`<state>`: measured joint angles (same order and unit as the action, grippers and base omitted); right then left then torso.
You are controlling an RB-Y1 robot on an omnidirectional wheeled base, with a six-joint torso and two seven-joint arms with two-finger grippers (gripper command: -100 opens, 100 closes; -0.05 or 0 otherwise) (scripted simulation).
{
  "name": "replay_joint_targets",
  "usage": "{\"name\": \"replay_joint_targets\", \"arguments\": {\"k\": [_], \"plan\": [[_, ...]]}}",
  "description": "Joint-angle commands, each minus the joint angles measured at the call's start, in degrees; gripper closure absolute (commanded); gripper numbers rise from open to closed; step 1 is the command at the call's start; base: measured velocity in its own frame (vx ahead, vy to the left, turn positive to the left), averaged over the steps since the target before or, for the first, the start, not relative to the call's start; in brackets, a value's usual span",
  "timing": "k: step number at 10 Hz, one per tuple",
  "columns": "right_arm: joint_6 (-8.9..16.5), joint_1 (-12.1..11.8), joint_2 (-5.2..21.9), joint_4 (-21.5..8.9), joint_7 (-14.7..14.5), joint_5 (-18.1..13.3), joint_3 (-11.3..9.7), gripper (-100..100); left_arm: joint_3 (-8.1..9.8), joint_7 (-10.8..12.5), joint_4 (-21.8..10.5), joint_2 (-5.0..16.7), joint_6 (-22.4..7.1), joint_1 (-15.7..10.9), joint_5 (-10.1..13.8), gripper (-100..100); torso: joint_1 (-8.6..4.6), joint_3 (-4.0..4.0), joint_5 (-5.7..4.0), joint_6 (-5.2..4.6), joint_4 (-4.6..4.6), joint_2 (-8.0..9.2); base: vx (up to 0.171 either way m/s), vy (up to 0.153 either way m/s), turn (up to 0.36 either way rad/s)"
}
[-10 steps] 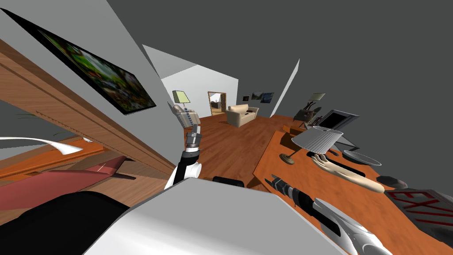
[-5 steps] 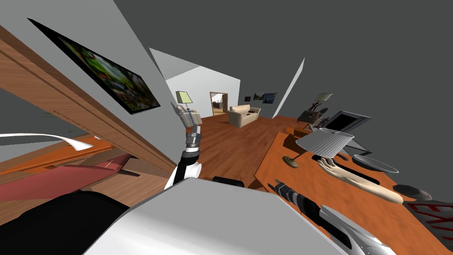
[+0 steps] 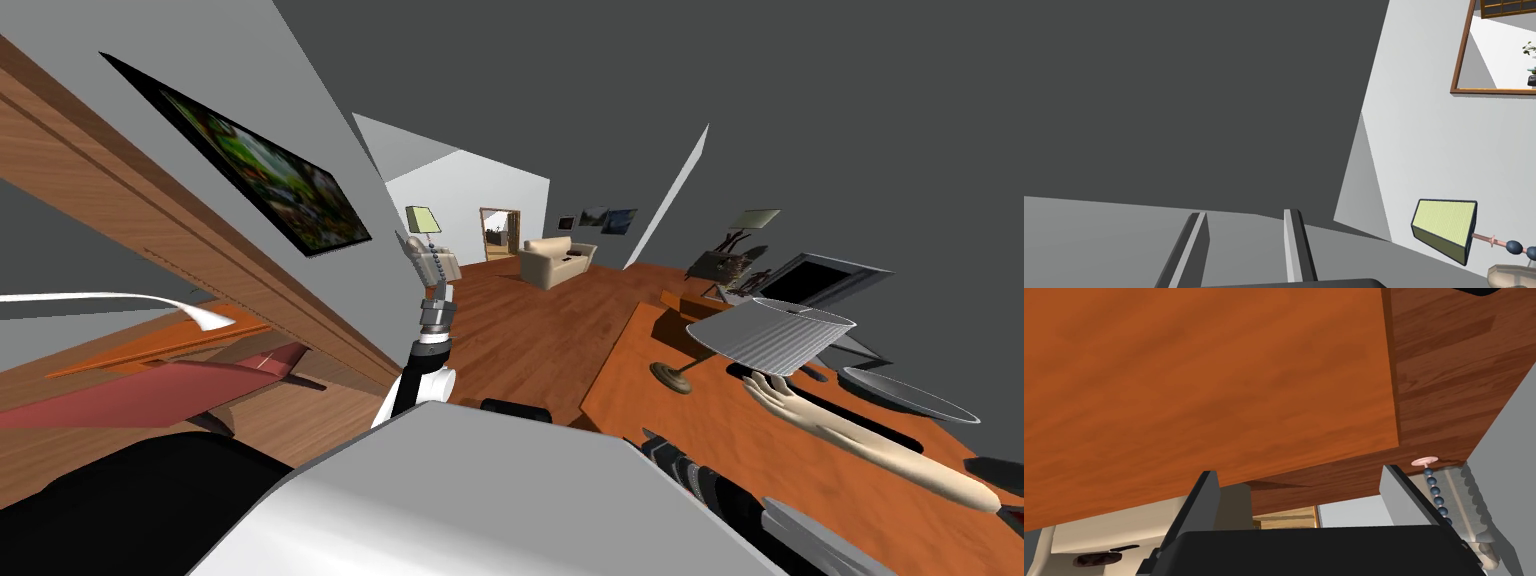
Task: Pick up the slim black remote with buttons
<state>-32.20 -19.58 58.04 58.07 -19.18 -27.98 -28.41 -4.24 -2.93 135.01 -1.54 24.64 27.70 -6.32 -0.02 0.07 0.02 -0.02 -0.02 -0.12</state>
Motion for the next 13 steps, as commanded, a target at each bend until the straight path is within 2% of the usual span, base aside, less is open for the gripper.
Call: {"name": "replay_joint_targets", "arguments": {"k": [1,3,7,8,9,12,13], "plan": [[-0.08,-0.07,-0.06,-2.21,-0.22,-0.19,-0.29,-100,0.0,0.0,0.0,0.0,0.0,0.0,0.0,0,0.0,0.0,0.0,0.0,0.0,0.0,0.04,-0.011,0.041],[1.08,-1.86,1.29,-4.44,-0.12,-0.83,-1.26,-100,0.0,0.0,0.0,0.0,0.0,0.0,0.0,0,0.0,-0.03,-0.02,0.0,0.01,0.06,0.031,-0.007,0.133],[1.76,-2.96,2.13,-6.08,-0.13,-1.43,-2.04,-100,0.0,0.0,0.0,0.0,0.0,0.0,0.0,0,0.0,-0.06,-0.02,-0.02,0.02,0.1,0.021,-0.011,0.059],[2.34,-3.92,2.85,-7.83,-0.18,-2.15,-2.89,-100,0.0,0.0,0.0,0.0,0.0,0.0,0.0,0,0.01,-0.07,-0.01,-0.01,0.03,0.12,0.031,-0.013,0.231],[2.34,-3.92,2.85,-7.83,-0.18,-2.15,-2.89,-100,0.0,0.0,0.0,0.0,0.0,0.0,0.0,0,-0.01,-0.04,0.0,0.02,0.02,0.07,0.03,-0.03,0.093],[3.42,-5.62,3.73,-12.48,-0.46,-4.25,-5.22,-100,0.01,0.0,0.0,0.0,0.0,0.0,0.0,0,-0.13,-0.03,-0.04,0.0,0.01,0.06,0.026,-0.04,0.181],[3.42,-5.62,3.73,-12.48,-0.46,-4.25,-5.22,-100,0.0,0.0,0.0,0.0,0.0,0.0,0.0,0,-0.13,-0.04,-0.04,0.01,0.02,0.08,0.009,-0.039,0.077]]}}
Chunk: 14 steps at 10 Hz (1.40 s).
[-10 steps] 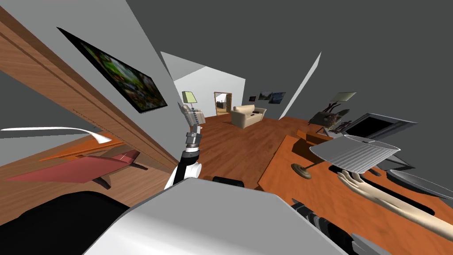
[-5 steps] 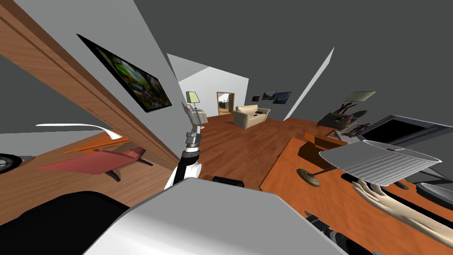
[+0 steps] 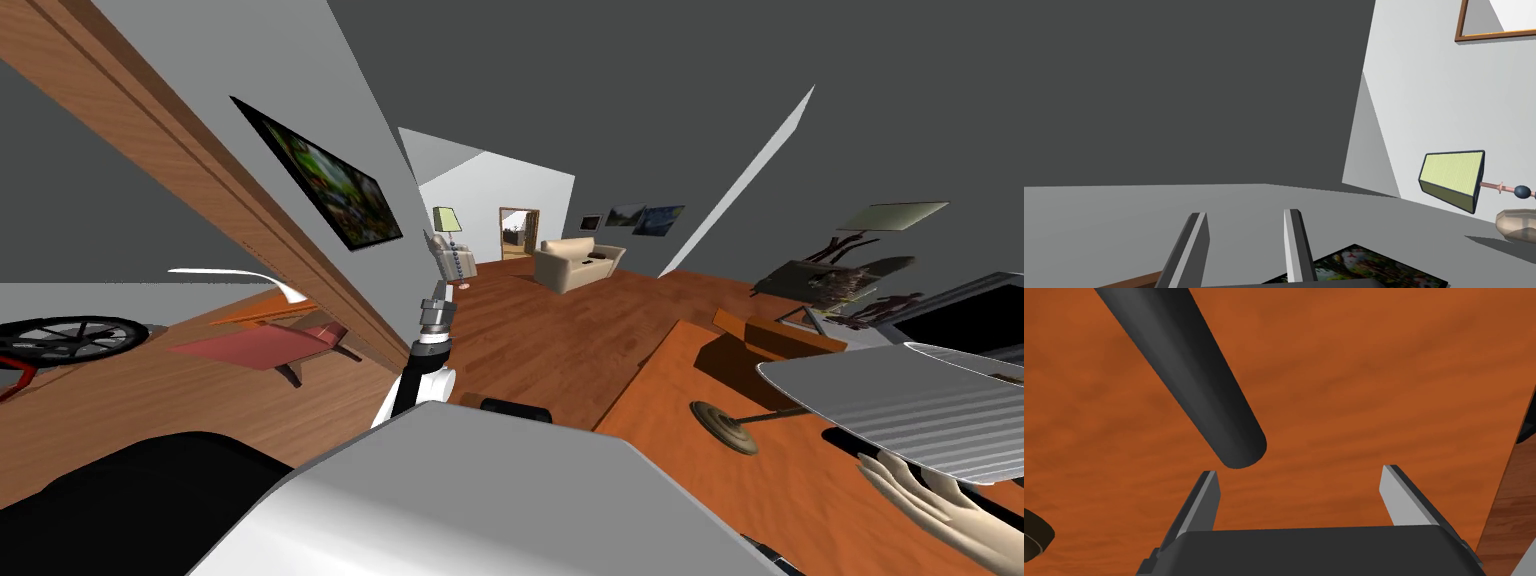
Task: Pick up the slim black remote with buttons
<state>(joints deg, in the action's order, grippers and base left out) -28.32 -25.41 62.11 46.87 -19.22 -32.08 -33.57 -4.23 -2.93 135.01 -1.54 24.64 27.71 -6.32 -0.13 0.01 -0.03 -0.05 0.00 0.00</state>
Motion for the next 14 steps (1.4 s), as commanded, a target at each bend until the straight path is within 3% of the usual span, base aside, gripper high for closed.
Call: {"name": "replay_joint_targets", "arguments": {"k": [1,9,11,12,13,14], "plan": [[-0.34,0.01,-0.3,-2.19,-0.51,-0.62,-0.53,-100,0.0,0.0,0.0,0.0,0.0,0.0,0.0,0,0.0,0.0,0.0,0.0,0.0,0.0,0.001,-0.022,0.052],[-0.87,-0.04,-1.43,-9.45,-1.93,-5.33,-4.85,-100,0.0,0.0,0.0,0.0,0.0,0.0,0.0,0,0.0,-0.04,0.0,0.0,0.02,0.07,-0.006,-0.036,0.108],[-1.37,0.67,-1.97,-10.9,-2.16,-5.5,-4.87,-100,0.0,0.0,0.0,0.0,0.0,0.0,0.0,0,-0.05,-0.07,-0.01,0.0,0.03,0.12,-0.015,-0.039,0.065],[-1.7,0.73,-2.07,-11.26,-2.52,-5.54,-4.84,0,0.0,0.0,0.0,0.0,0.0,0.0,0.0,0,0.04,-0.05,0.0,-0.01,0.02,0.08,0.0,0.0,0.0],[-0.56,1.03,-3.77,-11.86,-2.71,-5.7,-5.0,-100,0.0,0.0,0.0,0.0,0.0,0.0,0.0,0,0.12,-0.03,0.02,-0.01,0.02,0.05,-0.001,-0.036,0.044],[0.27,1.26,-5.05,-12.35,-2.87,-5.83,-5.11,-100,0.0,0.0,0.0,0.0,0.0,0.0,0.0,0,0.04,-0.03,0.0,0.01,0.02,0.04,-0.004,-0.06,0.078]]}}
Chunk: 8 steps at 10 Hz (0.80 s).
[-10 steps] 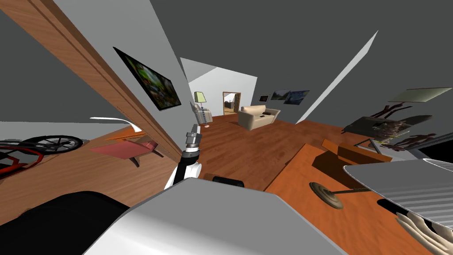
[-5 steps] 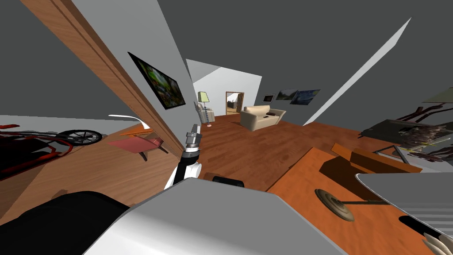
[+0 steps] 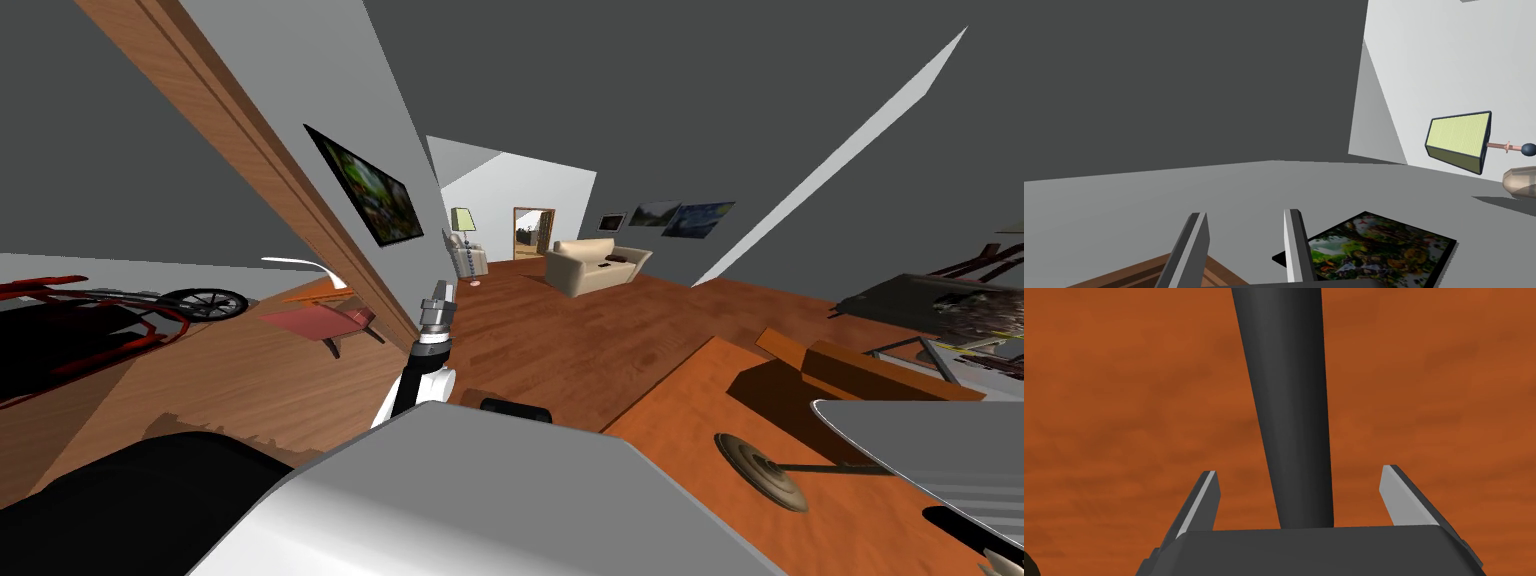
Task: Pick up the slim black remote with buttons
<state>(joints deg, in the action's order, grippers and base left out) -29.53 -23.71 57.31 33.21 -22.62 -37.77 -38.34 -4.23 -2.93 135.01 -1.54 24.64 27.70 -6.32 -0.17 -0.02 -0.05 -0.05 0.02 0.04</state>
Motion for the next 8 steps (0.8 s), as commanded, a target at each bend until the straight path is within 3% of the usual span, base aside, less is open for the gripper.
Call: {"name": "replay_joint_targets", "arguments": {"k": [1,2,3,7,8], "plan": [[1.75,-0.36,-0.68,1.15,0.48,-0.18,-0.38,-100,0.0,0.0,0.0,0.0,0.0,0.0,0.0,0,0.0,0.0,0.0,0.0,0.0,0.0,-0.009,-0.056,0.049],[0.96,-0.37,-0.38,0.82,0.1,-0.07,-0.17,-100,0.0,0.0,0.0,0.0,0.0,0.0,0.0,0,-0.01,-0.01,0.01,-0.01,0.0,0.02,-0.005,-0.024,0.009],[1.23,-0.41,-0.39,0.98,0.21,-0.08,-0.21,100,0.0,0.0,0.0,0.0,0.0,0.0,0.0,0,0.09,0.0,0.03,-0.01,0.0,0.01,0.0,0.0,0.0],[1.15,-0.42,-0.4,0.99,0.13,-0.12,-0.25,100,0.0,0.0,0.0,0.0,0.0,0.0,0.0,0,0.14,0.0,0.04,-0.03,0.01,-0.01,0.0,0.0,0.0],[1.15,-0.42,-0.4,0.99,0.13,-0.12,-0.25,0,0.0,0.0,0.0,0.0,0.0,0.0,0.0,0,0.14,0.0,0.05,-0.04,0.01,-0.01,0.0,0.0,0.0]]}}
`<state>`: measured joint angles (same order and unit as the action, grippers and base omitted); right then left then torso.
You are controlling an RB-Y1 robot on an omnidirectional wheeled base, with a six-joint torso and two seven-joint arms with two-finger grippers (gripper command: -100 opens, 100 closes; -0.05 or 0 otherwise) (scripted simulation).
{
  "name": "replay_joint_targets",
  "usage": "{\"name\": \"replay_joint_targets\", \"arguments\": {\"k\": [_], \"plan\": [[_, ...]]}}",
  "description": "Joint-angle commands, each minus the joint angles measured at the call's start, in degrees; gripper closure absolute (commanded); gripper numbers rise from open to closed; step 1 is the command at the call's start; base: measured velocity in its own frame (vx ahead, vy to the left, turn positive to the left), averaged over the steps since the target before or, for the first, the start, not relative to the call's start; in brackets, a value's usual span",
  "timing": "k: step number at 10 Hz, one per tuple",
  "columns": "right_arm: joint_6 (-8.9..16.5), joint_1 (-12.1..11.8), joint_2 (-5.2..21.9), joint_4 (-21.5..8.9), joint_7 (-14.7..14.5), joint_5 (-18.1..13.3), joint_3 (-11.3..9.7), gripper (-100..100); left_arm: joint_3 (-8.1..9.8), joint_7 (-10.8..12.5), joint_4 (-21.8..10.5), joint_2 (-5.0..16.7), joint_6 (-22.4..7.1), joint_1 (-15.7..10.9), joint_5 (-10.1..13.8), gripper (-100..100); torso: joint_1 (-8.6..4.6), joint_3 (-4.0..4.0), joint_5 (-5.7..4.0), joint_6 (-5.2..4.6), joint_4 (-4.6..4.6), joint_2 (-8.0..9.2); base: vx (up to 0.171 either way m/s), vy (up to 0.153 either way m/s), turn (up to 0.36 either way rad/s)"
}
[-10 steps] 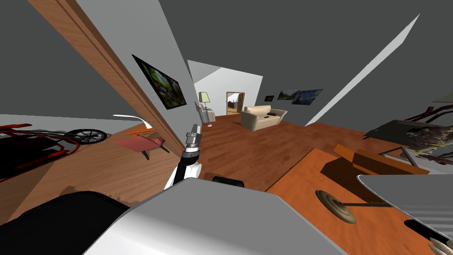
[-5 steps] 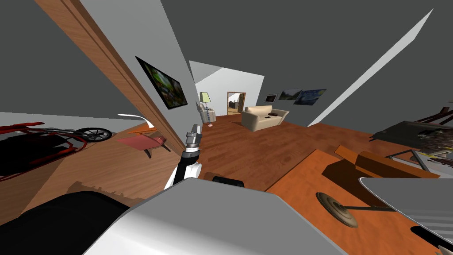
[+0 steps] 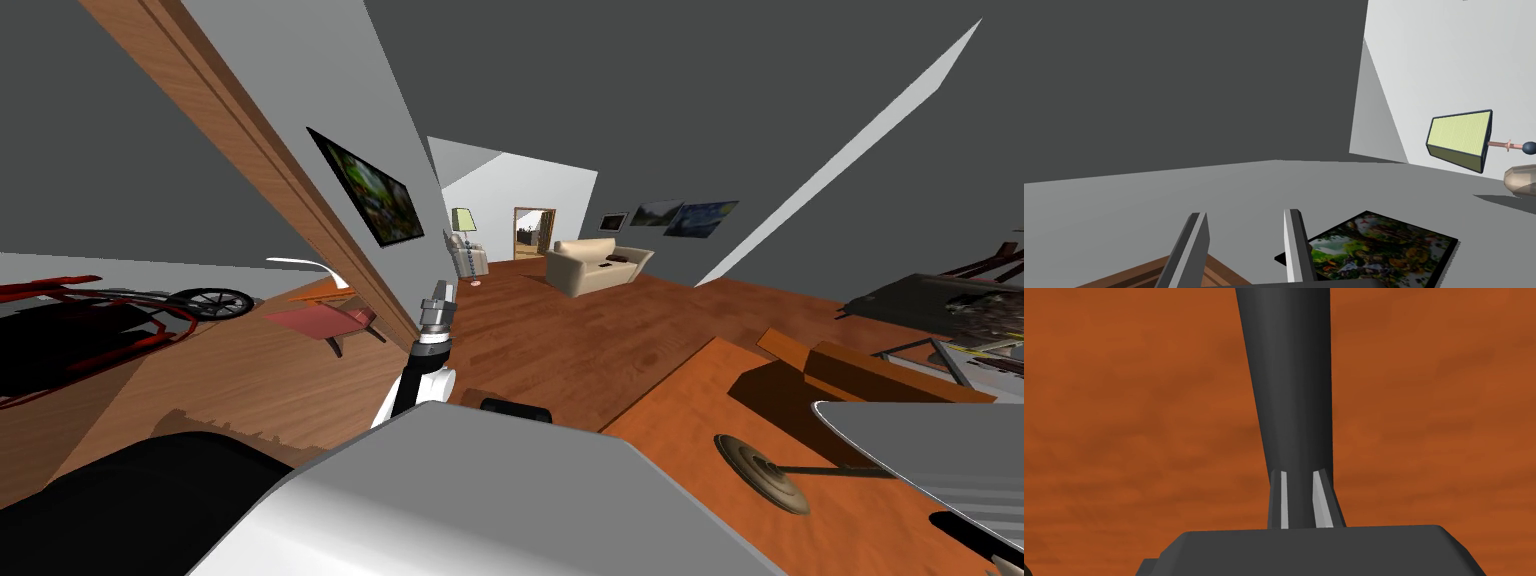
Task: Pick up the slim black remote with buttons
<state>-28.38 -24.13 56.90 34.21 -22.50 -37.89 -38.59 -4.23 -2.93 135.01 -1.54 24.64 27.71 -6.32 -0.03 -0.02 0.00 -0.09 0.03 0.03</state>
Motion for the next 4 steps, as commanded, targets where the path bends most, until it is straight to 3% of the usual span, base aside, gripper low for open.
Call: {"name": "replay_joint_targets", "arguments": {"k": [1,2,3,4], "plan": [[-0.78,-0.32,1.86,0.96,0.63,0.15,0.06,100,0.0,0.0,0.0,0.0,0.0,0.0,0.0,0,0.0,0.0,0.0,0.0,0.0,0.0,0.0,0.034,-0.081],[-1.61,-0.55,3.15,1.44,0.79,0.27,0.17,100,0.0,0.0,0.0,0.0,0.0,0.0,0.0,0,0.13,0.0,0.06,-0.04,-0.01,0.01,0.001,0.059,-0.089],[-0.93,-0.34,2.45,1.21,0.86,0.15,0.01,100,0.0,0.0,0.0,0.0,0.0,0.0,0.0,0,0.23,0.0,0.09,-0.04,-0.01,0.01,0.0,0.025,-0.017],[-1.26,-0.3,2.54,1.02,0.77,0.16,0.05,0,0.0,0.0,0.0,0.0,0.0,0.0,0.0,0,0.16,0.0,0.04,-0.03,0.0,0.01,0.0,0.0,0.0]]}}
